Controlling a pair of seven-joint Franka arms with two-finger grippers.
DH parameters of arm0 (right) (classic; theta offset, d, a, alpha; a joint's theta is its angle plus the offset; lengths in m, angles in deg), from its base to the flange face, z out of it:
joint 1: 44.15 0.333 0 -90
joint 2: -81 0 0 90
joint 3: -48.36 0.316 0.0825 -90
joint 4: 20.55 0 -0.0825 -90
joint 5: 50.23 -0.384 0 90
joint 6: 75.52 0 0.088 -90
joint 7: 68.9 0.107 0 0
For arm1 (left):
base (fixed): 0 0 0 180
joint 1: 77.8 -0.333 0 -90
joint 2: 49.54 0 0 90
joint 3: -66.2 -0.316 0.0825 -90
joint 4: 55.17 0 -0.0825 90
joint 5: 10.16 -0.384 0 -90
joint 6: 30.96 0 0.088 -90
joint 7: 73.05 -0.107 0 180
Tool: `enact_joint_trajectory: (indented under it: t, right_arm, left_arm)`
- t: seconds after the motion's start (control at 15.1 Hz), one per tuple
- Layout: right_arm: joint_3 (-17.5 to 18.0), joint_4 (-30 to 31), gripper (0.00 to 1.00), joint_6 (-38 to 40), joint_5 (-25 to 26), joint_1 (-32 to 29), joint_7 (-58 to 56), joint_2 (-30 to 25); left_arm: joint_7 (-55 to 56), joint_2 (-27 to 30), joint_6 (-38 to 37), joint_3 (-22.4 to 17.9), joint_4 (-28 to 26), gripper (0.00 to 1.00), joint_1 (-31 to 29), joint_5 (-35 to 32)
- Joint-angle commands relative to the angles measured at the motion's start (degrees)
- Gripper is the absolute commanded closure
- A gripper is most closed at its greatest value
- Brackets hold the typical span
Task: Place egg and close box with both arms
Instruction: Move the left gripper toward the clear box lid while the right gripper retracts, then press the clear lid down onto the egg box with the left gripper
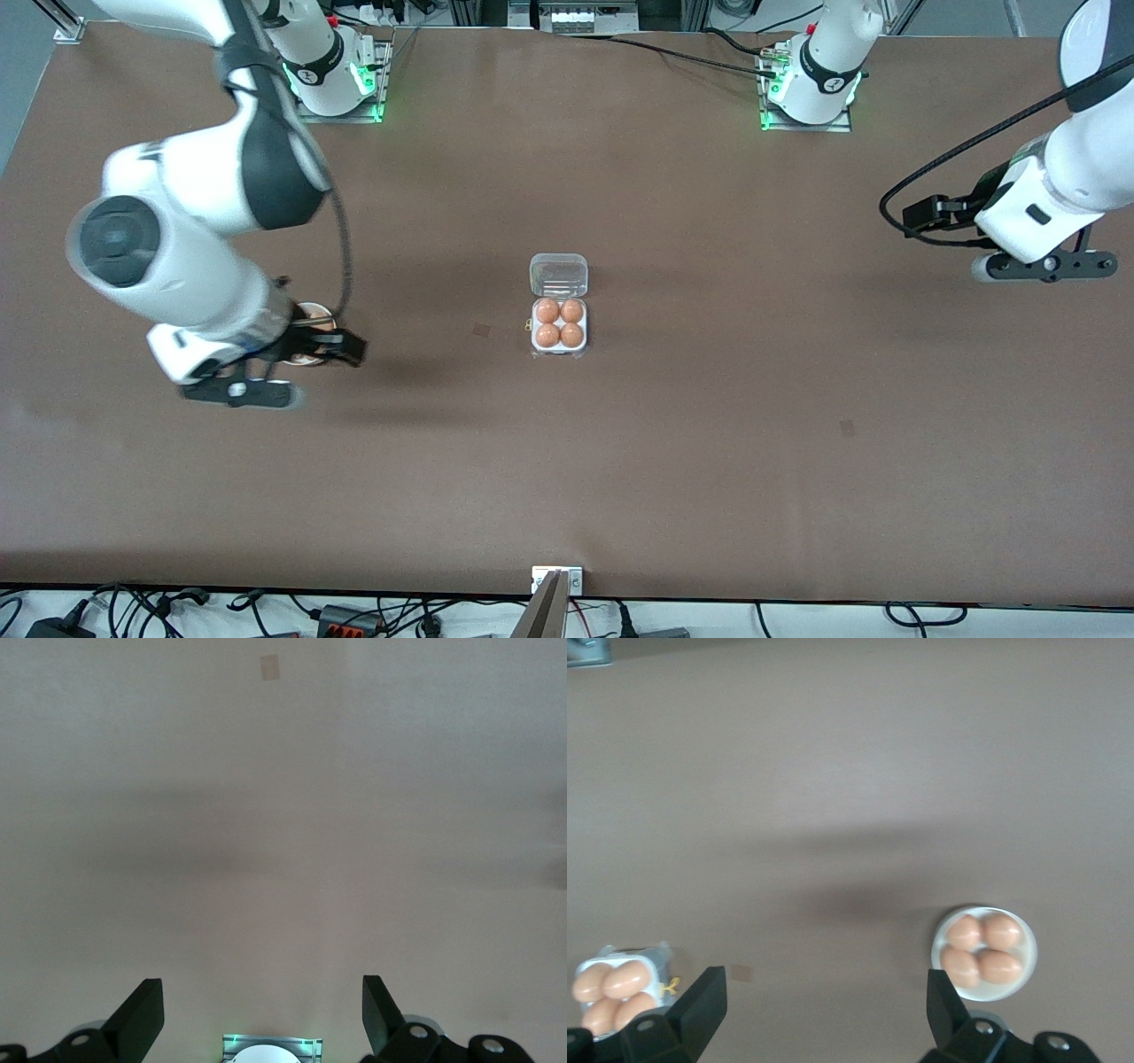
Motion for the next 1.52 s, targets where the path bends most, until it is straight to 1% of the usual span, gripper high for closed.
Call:
enact_joint_trajectory:
  t: [0.0, 0.07, 0.13, 0.27, 0.33, 0.46, 0.6, 0.66, 0.73, 0.86, 0.93, 0.99, 1.06, 1.19, 1.46]
  right_arm:
    - [0.7, 1.1, 0.00, 2.1, 0.8, -3.2, -0.9, -2.2]
    - [0.8, 1.1, 0.00, 2.3, 0.5, -4.6, -0.8, -2.7]
    - [0.8, 1.1, 0.00, 2.3, 0.4, -5.4, -0.9, -2.9]
    - [0.1, 1.0, 0.00, 2.6, 0.1, -6.5, -1.7, -3.7]
    - [0.1, 1.0, 0.00, 3.0, 0.1, -7.6, -2.7, -4.0]
    - [0.0, 1.0, 0.00, 3.3, 0.5, -9.1, -5.6, -5.1]
    - [0.7, 1.0, 0.00, 4.6, 0.3, -12.6, -7.4, -7.1]
    - [1.3, 1.1, 0.00, 6.0, 0.2, -14.8, -7.4, -8.4]
    - [1.6, 1.2, 0.00, 7.4, 0.2, -15.8, -7.5, -9.4]
    - [2.5, 1.1, 0.00, 9.8, 0.3, -18.4, -8.6, -10.3]
    - [4.6, 1.1, 0.00, 10.0, 0.4, -20.4, -11.3, -10.9]
    - [6.4, 1.2, 0.00, 10.1, 0.7, -22.2, -14.0, -11.3]
    - [6.4, 1.4, 0.00, 10.3, 0.8, -22.5, -14.9, -11.6]
    - [6.4, 4.2, 0.00, 10.7, 1.0, -22.5, -14.9, -13.8]
    - [6.8, 18.3, 0.00, 7.3, 4.6, -22.2, -16.7, -24.5]
  left_arm:
    - [-1.4, -2.0, -2.8, 1.6, 2.6, 0.67, 0.6, 1.0]
    - [-1.4, -2.7, -3.0, 2.4, 2.5, 0.81, 1.2, 1.1]
    - [-1.3, -2.8, -3.1, 2.6, 1.9, 0.92, 1.8, 1.1]
    - [-0.7, -3.0, -2.8, 3.5, -1.0, 0.97, 4.1, 1.9]
    - [-0.6, -3.1, -2.7, 3.7, -2.0, 0.98, 5.4, 3.3]
    - [0.8, -3.2, -2.0, 4.1, -5.0, 0.98, 7.4, 8.5]
    - [5.9, -3.1, 1.4, 4.8, -7.4, 0.99, 10.0, 12.0]
    - [9.6, -3.2, 3.9, 5.8, -8.2, 0.99, 12.0, 12.3]
    - [12.4, -3.3, 7.1, 6.4, -9.8, 0.99, 13.9, 12.3]
    - [17.8, -3.3, 16.4, 8.6, -14.3, 0.99, 17.8, 12.8]
    - [20.5, -4.1, 20.9, 9.6, -15.9, 0.99, 19.6, 13.3]
    - [23.1, -5.4, 24.9, 10.7, -16.5, 0.99, 21.6, 13.3]
    - [25.0, -7.3, 27.7, 10.9, -16.5, 0.99, 23.6, 13.2]
    - [26.8, -10.7, 34.6, 10.9, -16.5, 0.99, 28.3, 13.3]
    - [30.4, -16.4, 45.7, 10.9, -16.5, 0.99, 33.7, 13.2]
